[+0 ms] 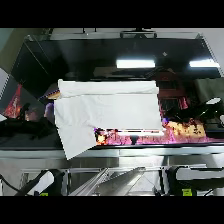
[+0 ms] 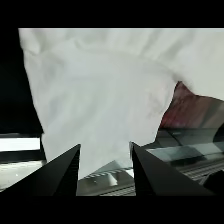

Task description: Fold the shirts.

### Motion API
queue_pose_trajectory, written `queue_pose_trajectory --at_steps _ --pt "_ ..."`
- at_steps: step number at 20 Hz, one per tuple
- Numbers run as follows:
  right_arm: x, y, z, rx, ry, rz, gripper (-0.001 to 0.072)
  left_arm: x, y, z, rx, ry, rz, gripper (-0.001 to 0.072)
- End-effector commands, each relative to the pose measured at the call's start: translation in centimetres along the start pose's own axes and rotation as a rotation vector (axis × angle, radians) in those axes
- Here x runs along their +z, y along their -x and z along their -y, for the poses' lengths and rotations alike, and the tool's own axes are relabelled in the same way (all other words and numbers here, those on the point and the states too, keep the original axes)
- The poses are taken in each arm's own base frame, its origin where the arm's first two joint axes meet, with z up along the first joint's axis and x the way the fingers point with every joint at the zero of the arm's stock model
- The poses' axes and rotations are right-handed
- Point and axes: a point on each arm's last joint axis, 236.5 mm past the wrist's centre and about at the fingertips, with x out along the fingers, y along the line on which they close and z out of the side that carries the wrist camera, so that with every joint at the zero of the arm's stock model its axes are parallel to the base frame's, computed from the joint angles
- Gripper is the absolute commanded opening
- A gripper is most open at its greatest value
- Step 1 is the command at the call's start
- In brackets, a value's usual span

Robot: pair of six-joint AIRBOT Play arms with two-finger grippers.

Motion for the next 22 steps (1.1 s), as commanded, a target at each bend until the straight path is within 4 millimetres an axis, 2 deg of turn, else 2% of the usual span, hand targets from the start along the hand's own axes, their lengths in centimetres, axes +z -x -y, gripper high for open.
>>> queue_pose_trajectory --at_steps 1,4,5,6,10,17,19,22 --pt "-1.9 -3.3 0.0 -0.01 0.003 -0.097 0.0513 -2.6 -1.6 -1.1 0.012 0.028 0.019 0.0332" --pt "-2.4 -5.0 -2.0 0.015 0.036 -0.134 0.0512 -3.3 -2.7 -1.9 0.018 0.051 0.012 0.0332" --pt "-2.5 -5.3 -2.4 0.015 0.049 -0.143 0.0486 -3.3 -3.1 -2.2 0.021 0.059 0.017 0.0332" --pt "-2.7 -5.4 -2.6 0.014 0.055 -0.149 0.0464 -3.1 -3.4 -2.4 0.021 0.066 0.034 0.0332" --pt "-2.9 -5.4 -3.0 0.031 0.051 -0.159 0.0465 -1.8 -3.9 -3.5 0.046 0.076 0.067 0.0332" --pt "-3.3 -5.3 -3.3 0.044 0.049 -0.175 0.0464 -3.3 -7.7 -5.5 0.017 0.137 -0.123 0.0332" --pt "-3.4 -5.3 -3.4 0.047 0.049 -0.181 0.0465 -2.1 -7.9 -5.4 -0.001 0.132 -0.104 0.0331" --pt "-3.8 -5.2 -3.6 0.057 0.053 -0.198 0.0465 0.2 -7.2 -3.9 -0.056 0.091 -0.059 0.0332"
